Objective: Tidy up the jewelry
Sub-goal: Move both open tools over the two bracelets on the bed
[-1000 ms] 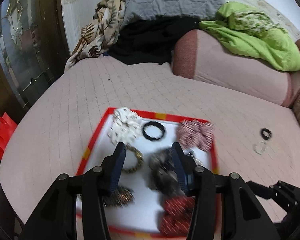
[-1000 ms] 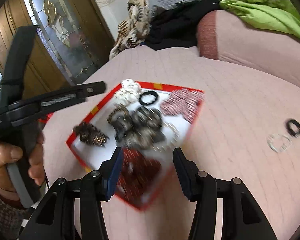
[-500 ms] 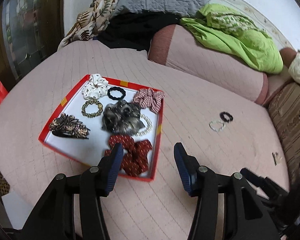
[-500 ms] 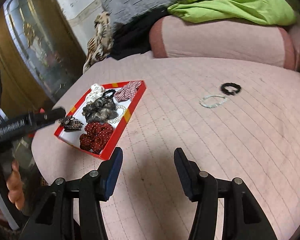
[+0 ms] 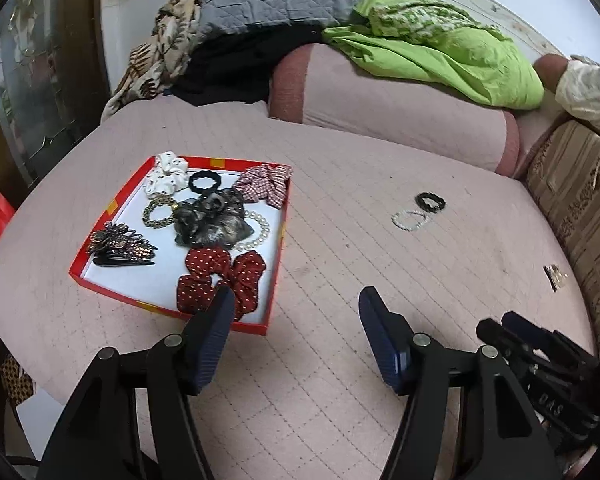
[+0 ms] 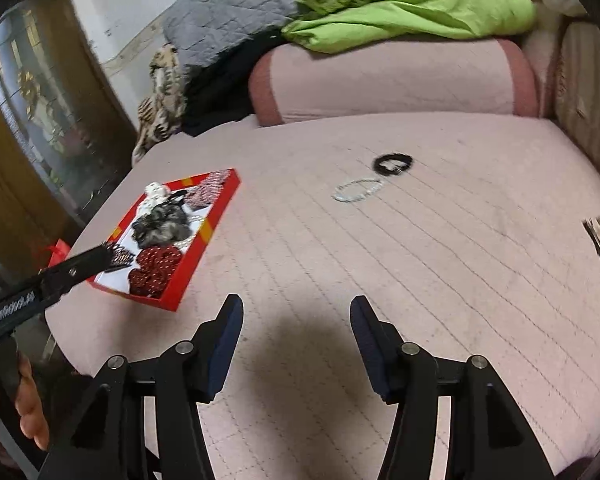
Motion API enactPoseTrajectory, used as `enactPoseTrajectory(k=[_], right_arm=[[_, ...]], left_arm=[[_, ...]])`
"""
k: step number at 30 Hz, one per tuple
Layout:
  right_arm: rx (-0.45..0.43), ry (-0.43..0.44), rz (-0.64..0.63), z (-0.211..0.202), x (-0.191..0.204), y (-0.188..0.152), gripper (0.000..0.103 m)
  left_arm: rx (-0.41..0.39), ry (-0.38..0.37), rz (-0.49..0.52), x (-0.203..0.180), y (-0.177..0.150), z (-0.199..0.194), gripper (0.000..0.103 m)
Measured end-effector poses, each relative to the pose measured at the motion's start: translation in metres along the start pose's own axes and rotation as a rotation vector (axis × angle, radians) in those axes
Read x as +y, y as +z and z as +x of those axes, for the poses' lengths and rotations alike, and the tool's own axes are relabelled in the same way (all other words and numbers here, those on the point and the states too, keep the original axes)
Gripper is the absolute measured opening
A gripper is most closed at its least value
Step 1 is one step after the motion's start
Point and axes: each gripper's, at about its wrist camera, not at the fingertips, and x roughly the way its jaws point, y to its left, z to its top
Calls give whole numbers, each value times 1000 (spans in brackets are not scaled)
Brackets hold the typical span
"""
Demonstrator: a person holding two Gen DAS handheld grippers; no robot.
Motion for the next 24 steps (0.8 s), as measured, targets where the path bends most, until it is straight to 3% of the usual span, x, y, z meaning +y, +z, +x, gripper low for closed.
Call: enactPoseTrajectory(k=[9, 16, 24], right_arm=[[9, -26, 17, 2, -12, -1, 60], [18, -69, 97, 8, -53, 5, 60], [30, -147, 35, 38, -92, 39, 60]], left_arm=[[41, -59, 54, -22, 1, 13, 63], [55, -75, 128, -54, 20, 41, 63], [154, -170, 118, -75, 53, 118, 63]])
